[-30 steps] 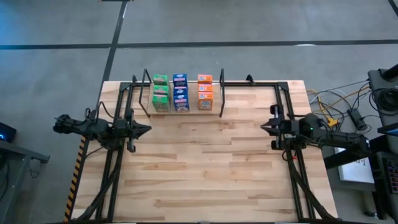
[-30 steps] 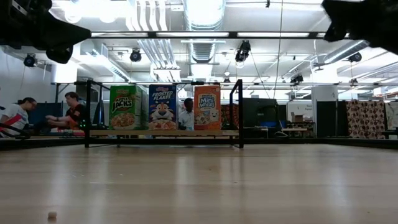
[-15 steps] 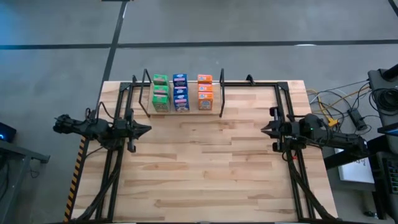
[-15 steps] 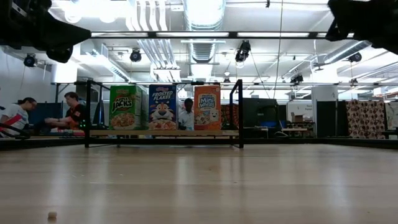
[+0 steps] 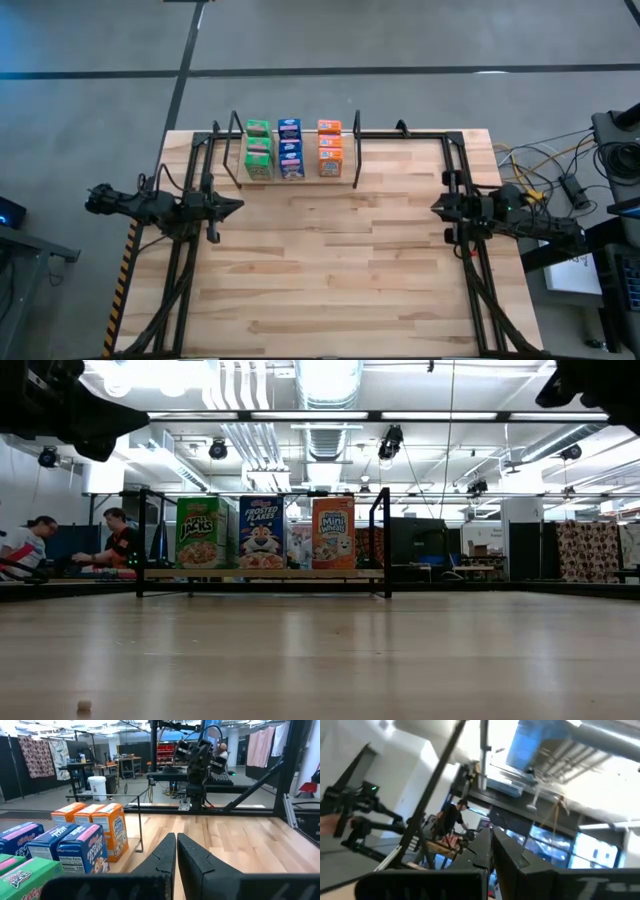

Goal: Stack cereal on shelf
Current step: Return to Home Position

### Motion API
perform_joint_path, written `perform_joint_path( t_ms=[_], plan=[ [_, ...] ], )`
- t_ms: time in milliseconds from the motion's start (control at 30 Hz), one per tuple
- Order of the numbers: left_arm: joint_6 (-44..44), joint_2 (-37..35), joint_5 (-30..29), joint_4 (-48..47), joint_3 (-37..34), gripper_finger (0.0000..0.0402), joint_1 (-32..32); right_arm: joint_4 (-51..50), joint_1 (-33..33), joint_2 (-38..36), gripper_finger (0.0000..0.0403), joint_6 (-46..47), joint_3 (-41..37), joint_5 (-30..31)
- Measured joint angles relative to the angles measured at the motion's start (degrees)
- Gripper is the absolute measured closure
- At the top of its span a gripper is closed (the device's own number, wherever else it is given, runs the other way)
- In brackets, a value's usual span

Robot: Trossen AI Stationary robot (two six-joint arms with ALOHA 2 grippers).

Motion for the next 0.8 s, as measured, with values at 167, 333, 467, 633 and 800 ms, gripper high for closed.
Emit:
perform_joint_path(
  t_ms=[167,333,467,633,800],
  plan=[
    [0.08,0.00,0.00,0.08,0.00,0.0401,0.00,-2.25,-0.02,0.86,0.0394,4.53,0.00,2.00],
    [0.08,0.09,0.02,0.25,0.00,0.0401,0.00,-4.27,-0.02,2.75,0.0394,4.57,0.00,2.03],
    [0.08,0.13,0.02,0.24,0.00,0.0401,0.00,-4.51,-0.02,3.99,0.0394,4.57,0.00,2.07],
    [0.08,0.13,0.02,0.22,0.00,0.0401,0.00,-4.57,-0.02,4.96,0.0394,4.57,0.00,2.08],
    [0.08,0.15,0.02,0.20,0.00,0.0401,0.00,-4.60,-0.02,5.20,0.0394,4.57,-0.02,2.08]
  ],
)
